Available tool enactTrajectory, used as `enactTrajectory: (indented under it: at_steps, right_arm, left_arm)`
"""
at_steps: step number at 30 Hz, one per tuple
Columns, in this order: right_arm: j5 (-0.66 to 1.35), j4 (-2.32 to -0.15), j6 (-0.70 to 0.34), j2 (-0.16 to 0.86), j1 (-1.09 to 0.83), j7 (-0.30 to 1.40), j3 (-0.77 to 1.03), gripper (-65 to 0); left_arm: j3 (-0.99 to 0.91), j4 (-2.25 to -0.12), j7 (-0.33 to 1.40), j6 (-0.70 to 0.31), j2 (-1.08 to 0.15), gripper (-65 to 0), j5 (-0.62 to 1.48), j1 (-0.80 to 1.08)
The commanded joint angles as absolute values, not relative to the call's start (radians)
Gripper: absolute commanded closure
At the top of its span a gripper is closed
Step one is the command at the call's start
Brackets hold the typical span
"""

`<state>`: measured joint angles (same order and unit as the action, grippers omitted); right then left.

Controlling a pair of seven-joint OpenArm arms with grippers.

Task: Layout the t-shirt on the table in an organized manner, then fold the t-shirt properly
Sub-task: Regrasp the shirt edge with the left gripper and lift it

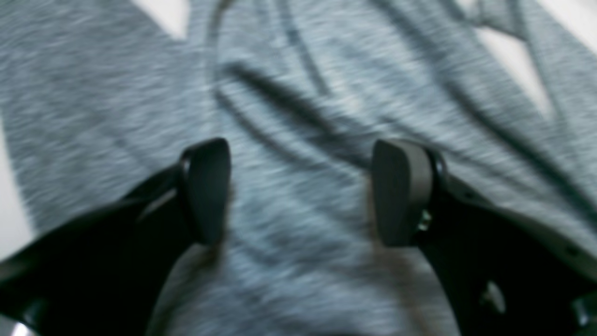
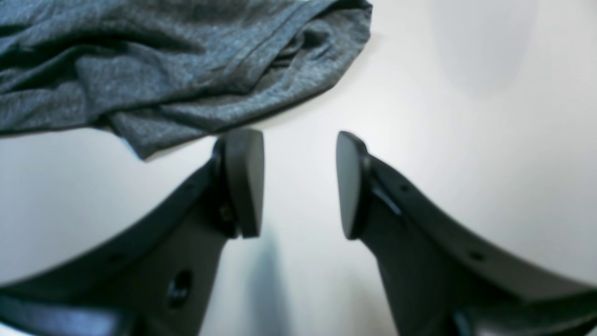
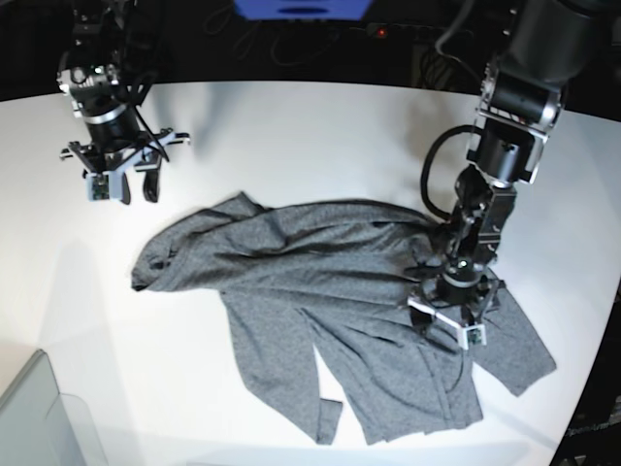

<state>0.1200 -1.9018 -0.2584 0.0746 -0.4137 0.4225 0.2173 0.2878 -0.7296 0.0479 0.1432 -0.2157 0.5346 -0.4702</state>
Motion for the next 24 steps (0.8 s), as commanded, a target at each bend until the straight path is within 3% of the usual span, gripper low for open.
enactTrajectory:
  at_steps: [1, 16, 24]
  right_arm:
    - [0.128, -1.922, -0.254, 0.081, -0.410, 0.395, 0.220, -25.7]
    - [0.128, -1.920, -0.254, 0.081, -0.410, 0.395, 0.099, -25.7]
    - [0.128, -1.917, -0.254, 0.081, -0.404, 0.395, -0.033, -25.7]
  left_arm:
    - [0.285, -0.742, 0.027, 0.140, -0.219, -45.8, 0.530, -0.495]
    - [0.283, -0.753, 0.035, 0.140, -0.329, -45.8, 0.539, -0.274]
    - [0.229, -0.978, 0.039, 0.148, -0.390, -45.8, 0.541, -0.062]
